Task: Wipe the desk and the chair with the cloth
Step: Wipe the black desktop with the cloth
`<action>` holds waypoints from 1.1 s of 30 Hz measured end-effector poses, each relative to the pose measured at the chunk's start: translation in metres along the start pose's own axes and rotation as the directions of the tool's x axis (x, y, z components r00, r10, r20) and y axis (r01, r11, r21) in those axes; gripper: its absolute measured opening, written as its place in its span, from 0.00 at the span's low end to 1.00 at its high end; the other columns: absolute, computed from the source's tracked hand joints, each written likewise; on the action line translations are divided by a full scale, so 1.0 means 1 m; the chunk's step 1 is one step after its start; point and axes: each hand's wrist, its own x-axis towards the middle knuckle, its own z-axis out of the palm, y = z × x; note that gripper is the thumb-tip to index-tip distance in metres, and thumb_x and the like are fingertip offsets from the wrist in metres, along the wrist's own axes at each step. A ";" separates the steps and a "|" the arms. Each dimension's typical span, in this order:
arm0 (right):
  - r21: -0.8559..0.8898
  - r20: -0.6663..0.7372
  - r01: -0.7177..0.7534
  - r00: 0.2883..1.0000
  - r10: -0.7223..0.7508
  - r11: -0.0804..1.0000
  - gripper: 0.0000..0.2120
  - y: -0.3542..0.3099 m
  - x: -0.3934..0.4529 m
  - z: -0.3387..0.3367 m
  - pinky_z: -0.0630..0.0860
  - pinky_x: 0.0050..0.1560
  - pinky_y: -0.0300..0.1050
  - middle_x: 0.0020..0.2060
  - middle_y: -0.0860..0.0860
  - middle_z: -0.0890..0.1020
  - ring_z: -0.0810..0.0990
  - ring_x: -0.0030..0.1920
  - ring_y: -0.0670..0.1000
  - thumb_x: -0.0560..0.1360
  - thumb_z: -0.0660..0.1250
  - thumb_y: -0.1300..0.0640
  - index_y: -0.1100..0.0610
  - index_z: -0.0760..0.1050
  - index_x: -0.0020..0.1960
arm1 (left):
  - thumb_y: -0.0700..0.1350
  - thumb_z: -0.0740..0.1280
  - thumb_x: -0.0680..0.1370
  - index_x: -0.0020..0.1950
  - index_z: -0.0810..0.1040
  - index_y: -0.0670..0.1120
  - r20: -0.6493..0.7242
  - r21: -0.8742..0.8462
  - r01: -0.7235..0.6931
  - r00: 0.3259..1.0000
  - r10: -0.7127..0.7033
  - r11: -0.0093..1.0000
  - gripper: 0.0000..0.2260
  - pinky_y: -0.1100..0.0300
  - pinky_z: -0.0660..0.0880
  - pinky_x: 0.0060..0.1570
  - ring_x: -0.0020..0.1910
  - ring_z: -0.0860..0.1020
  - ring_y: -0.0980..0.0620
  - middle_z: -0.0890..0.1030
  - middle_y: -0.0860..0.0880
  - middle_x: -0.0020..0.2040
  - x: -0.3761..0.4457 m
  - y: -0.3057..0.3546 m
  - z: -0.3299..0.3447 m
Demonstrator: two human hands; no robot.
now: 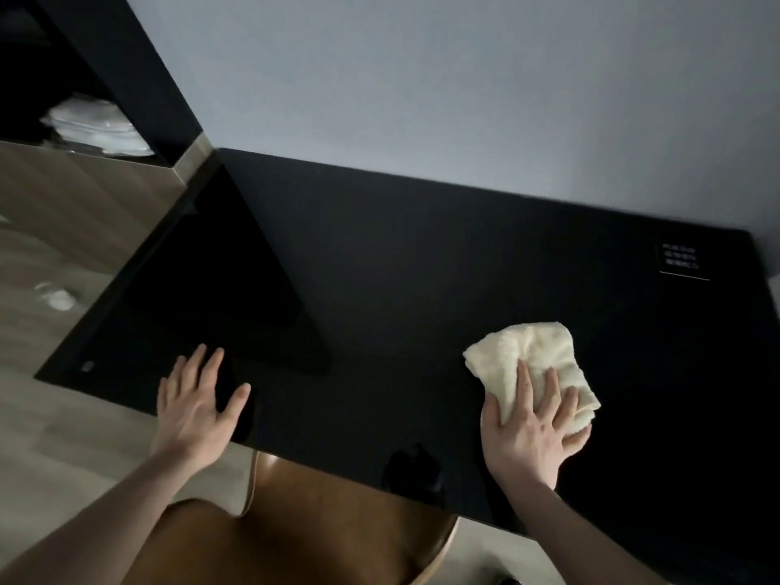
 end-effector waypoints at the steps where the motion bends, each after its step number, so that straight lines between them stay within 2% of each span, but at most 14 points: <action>1: -0.001 -0.006 0.005 1.000 -0.005 1.000 0.35 -0.019 -0.003 0.007 0.44 0.80 0.75 0.85 0.49 0.51 0.43 0.85 0.59 0.81 0.63 0.36 0.37 0.55 0.84 | 0.72 0.49 0.81 0.86 0.56 0.51 -0.010 -0.002 0.014 1.000 -0.014 1.000 0.38 0.37 0.50 0.82 0.85 0.50 0.41 0.54 0.46 0.86 0.012 -0.021 -0.004; 6: -0.027 0.021 0.135 0.991 -0.135 0.990 0.34 -0.141 -0.022 0.058 0.44 0.79 0.75 0.85 0.49 0.50 0.42 0.85 0.60 0.81 0.59 0.35 0.37 0.53 0.84 | 0.71 0.52 0.82 0.86 0.54 0.52 -0.019 -0.043 0.141 0.990 -0.142 0.989 0.38 0.35 0.48 0.81 0.85 0.49 0.39 0.51 0.46 0.87 0.062 -0.096 -0.020; 9: -0.020 0.054 0.279 0.959 -0.277 0.960 0.34 -0.221 -0.044 0.094 0.43 0.80 0.74 0.86 0.50 0.51 0.42 0.85 0.61 0.82 0.56 0.34 0.37 0.52 0.85 | 0.75 0.47 0.78 0.87 0.52 0.52 0.002 -0.056 0.190 0.982 -0.190 0.980 0.43 0.35 0.46 0.81 0.85 0.48 0.39 0.50 0.47 0.87 0.075 -0.114 -0.017; 12: -0.003 0.088 0.398 0.914 -0.396 0.917 0.33 -0.275 -0.063 0.120 0.42 0.80 0.73 0.86 0.50 0.52 0.44 0.85 0.62 0.82 0.57 0.35 0.38 0.52 0.85 | 0.76 0.41 0.77 0.87 0.48 0.53 -0.036 -0.037 0.176 0.983 -0.178 0.984 0.43 0.36 0.43 0.81 0.85 0.45 0.40 0.47 0.49 0.87 0.073 -0.118 -0.004; 16: -0.007 0.148 0.491 0.862 -0.485 0.871 0.32 -0.276 -0.060 0.124 0.42 0.81 0.71 0.85 0.48 0.51 0.43 0.85 0.59 0.83 0.55 0.34 0.37 0.51 0.84 | 0.76 0.41 0.77 0.87 0.49 0.53 -0.059 -0.023 0.172 0.983 -0.173 0.985 0.43 0.35 0.45 0.81 0.85 0.46 0.40 0.48 0.48 0.87 0.071 -0.121 -0.002; 20: -0.031 0.207 0.596 0.789 -0.579 0.802 0.32 -0.237 -0.045 0.106 0.44 0.83 0.68 0.86 0.45 0.51 0.41 0.86 0.55 0.83 0.54 0.32 0.36 0.51 0.84 | 0.79 0.35 0.74 0.87 0.46 0.54 0.004 0.009 0.174 0.985 -0.174 0.985 0.47 0.35 0.44 0.81 0.85 0.43 0.41 0.45 0.49 0.87 0.074 -0.118 -0.006; 23: -0.041 0.205 0.574 0.806 -0.555 0.818 0.33 -0.211 -0.034 0.090 0.45 0.83 0.68 0.86 0.42 0.49 0.38 0.86 0.52 0.82 0.56 0.31 0.35 0.50 0.84 | 0.80 0.29 0.70 0.87 0.41 0.54 0.073 0.013 0.185 0.980 -0.185 0.983 0.51 0.34 0.43 0.81 0.85 0.40 0.41 0.40 0.50 0.87 0.073 -0.116 -0.013; 26: -0.043 0.155 0.474 0.873 -0.462 0.880 0.34 -0.194 -0.026 0.082 0.46 0.82 0.69 0.85 0.42 0.52 0.40 0.86 0.51 0.82 0.59 0.32 0.36 0.53 0.84 | 0.83 0.30 0.67 0.86 0.36 0.55 0.175 0.013 0.172 0.969 -0.172 0.985 0.53 0.32 0.41 0.81 0.84 0.36 0.40 0.33 0.50 0.85 0.078 -0.117 -0.022; 30: -0.034 0.106 0.311 0.946 -0.305 0.950 0.33 -0.213 -0.030 0.088 0.44 0.81 0.72 0.85 0.45 0.52 0.39 0.86 0.53 0.82 0.61 0.35 0.35 0.55 0.84 | 0.88 0.44 0.63 0.80 0.23 0.53 0.348 0.030 0.130 0.928 -0.133 0.991 0.61 0.31 0.36 0.78 0.81 0.27 0.38 0.22 0.49 0.80 0.084 -0.118 -0.037; 33: -0.023 0.078 0.190 0.979 -0.188 0.981 0.34 -0.250 -0.044 0.106 0.43 0.79 0.76 0.86 0.48 0.51 0.39 0.85 0.57 0.82 0.61 0.37 0.36 0.52 0.84 | 0.90 0.53 0.58 0.78 0.19 0.51 0.464 0.016 0.099 0.881 -0.095 0.995 0.70 0.29 0.33 0.77 0.77 0.22 0.36 0.17 0.48 0.77 0.086 -0.120 -0.048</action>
